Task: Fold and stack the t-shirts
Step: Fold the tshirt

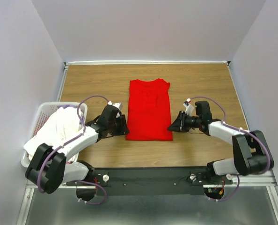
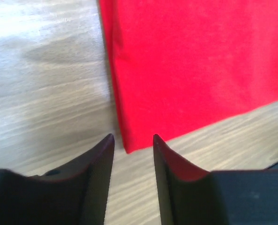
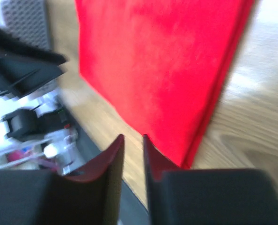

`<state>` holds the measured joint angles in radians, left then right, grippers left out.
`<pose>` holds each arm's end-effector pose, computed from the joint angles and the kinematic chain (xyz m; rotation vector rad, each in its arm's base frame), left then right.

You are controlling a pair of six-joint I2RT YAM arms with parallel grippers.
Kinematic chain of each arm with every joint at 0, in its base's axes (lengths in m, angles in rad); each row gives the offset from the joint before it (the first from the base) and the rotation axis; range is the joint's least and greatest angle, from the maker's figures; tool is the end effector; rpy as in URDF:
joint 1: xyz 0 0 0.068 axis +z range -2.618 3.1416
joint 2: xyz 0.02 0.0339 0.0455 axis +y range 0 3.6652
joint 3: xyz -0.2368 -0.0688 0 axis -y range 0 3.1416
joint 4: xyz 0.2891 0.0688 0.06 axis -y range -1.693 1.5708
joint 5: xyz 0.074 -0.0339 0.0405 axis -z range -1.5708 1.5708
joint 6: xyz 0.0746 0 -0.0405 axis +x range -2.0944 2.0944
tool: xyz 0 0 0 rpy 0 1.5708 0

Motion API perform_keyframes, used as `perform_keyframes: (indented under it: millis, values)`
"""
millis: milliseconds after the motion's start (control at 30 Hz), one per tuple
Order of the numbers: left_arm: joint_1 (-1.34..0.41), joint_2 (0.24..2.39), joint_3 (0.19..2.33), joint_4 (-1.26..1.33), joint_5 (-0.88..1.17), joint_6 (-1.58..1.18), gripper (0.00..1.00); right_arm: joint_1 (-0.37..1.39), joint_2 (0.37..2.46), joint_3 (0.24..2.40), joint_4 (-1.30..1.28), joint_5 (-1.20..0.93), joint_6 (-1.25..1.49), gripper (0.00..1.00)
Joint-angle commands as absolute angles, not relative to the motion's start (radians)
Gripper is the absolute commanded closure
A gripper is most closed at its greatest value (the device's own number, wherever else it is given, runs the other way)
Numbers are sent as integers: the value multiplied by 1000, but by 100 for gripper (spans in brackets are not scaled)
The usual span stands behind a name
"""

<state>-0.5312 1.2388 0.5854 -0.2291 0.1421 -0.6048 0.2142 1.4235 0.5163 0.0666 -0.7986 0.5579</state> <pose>0.2557 -0.1625 0.0951 -0.0289 2.5602 -0.6471 0.2766 0.1149 0.0630 0.0296 2.4794 1.3092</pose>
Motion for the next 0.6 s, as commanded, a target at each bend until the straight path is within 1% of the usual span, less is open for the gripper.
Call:
perform_keyframes:
  millis: [0, 33, 67, 100, 133, 167, 267, 300, 467, 567]
  values:
    - [-531, 1163, 644, -353, 34, -586, 38, 215, 1312, 593, -223, -553, 477, 66]
    - [-532, 1148, 652, -377, 17, -580, 30, 219, 1301, 636, -277, -504, 473, 61]
    - [-534, 1143, 666, -390, 8, -577, 27, 225, 1295, 655, -378, -450, 471, 54]
    - [-540, 1138, 673, -399, -53, -574, 25, 245, 1295, 676, -424, -358, 469, 50]
    - [-543, 1135, 686, -414, -67, -574, 20, 258, 1295, 708, -499, -318, 474, 47]
    - [-545, 1135, 692, -417, -81, -569, 20, 294, 1299, 725, -527, -243, 482, 46]
    - [-552, 1149, 707, -422, -115, -558, 20, 380, 1316, 759, -595, -143, 534, 45]
    - [-555, 1158, 713, -422, -124, -555, 20, 437, 1333, 773, -610, -83, 570, 45]
    - [-580, 1183, 726, -420, -144, -551, 20, 566, 1408, 792, -612, -9, 669, 45]
    - [-597, 1184, 727, -420, -161, -549, 20, 600, 1453, 808, -611, 50, 702, 47]
